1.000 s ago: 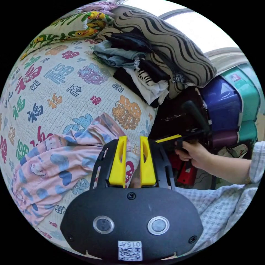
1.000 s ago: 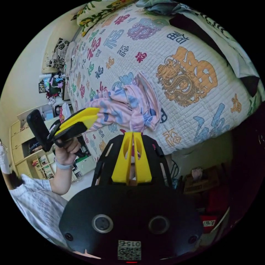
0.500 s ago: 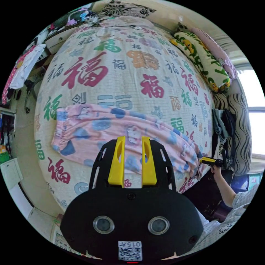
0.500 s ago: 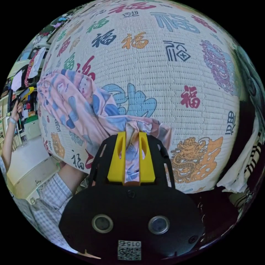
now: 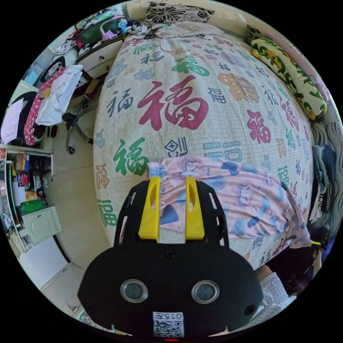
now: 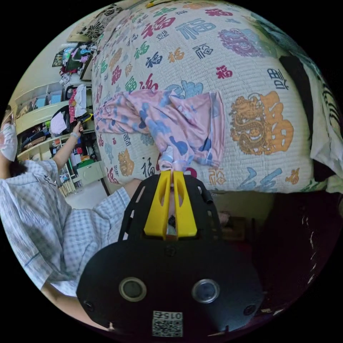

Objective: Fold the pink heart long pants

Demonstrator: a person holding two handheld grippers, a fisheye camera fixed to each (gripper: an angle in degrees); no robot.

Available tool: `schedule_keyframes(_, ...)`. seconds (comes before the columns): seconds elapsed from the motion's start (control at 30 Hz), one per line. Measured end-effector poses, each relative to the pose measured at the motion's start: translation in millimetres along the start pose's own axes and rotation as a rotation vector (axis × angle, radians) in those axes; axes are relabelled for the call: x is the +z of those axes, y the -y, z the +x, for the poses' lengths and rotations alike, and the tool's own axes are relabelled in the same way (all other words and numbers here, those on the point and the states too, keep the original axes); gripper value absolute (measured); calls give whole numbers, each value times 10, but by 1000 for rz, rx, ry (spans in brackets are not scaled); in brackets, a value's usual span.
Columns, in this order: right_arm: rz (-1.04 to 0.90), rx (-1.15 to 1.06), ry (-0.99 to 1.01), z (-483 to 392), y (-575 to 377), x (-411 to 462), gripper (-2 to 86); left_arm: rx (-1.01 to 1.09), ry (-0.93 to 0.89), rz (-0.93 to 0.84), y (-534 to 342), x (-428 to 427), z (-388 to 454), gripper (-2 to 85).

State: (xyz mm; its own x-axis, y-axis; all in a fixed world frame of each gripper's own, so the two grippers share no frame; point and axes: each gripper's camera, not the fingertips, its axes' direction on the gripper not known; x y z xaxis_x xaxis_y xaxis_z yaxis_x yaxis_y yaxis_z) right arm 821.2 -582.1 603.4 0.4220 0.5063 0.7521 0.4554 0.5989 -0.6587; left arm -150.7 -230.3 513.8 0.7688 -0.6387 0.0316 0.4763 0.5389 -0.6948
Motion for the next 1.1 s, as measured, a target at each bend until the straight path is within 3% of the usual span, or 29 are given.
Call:
schedule_keyframes(0.1, -20, 47, 24, 9, -149, -145, 0, -1, 61, -42, 208, 28, -161, 113)
schedule_keyframes(0.23, -112, 64, -31, -69, -224, -205, 0, -73, 5, -35, 424, 4, -415, 100)
schedule_keyframes(0.37, -139, 90, -46, -104, -250, -294, 0, -93, -32, -55, 490, -53, -630, 15)
schedule_keyframes(0.53, -155, 104, -48, -126, -289, -401, 1, -144, -218, 159, -11, -635, -1071, -4)
schedule_keyframes(0.67, -194, 126, -53, -106, -389, -409, 2, -230, -280, 185, -626, -943, -1428, -5)
schedule_keyframes(0.87, -333, 206, -113, 45, -603, -116, 13, -497, -265, 105, -1698, -951, -2010, 6)
schedule_keyframes(0.97, -407, 273, -113, 172, -692, 90, 42, -652, -211, -46, -2005, -697, -2180, 26)
schedule_keyframes(1.0, -413, 281, -105, 188, -702, 104, 50, -724, -139, -120, -2076, -634, -2214, 38)
schedule_keyframes(1.1, -329, 350, -110, 288, -664, -47, 71, -720, -64, -107, -2023, -707, -2176, 58)
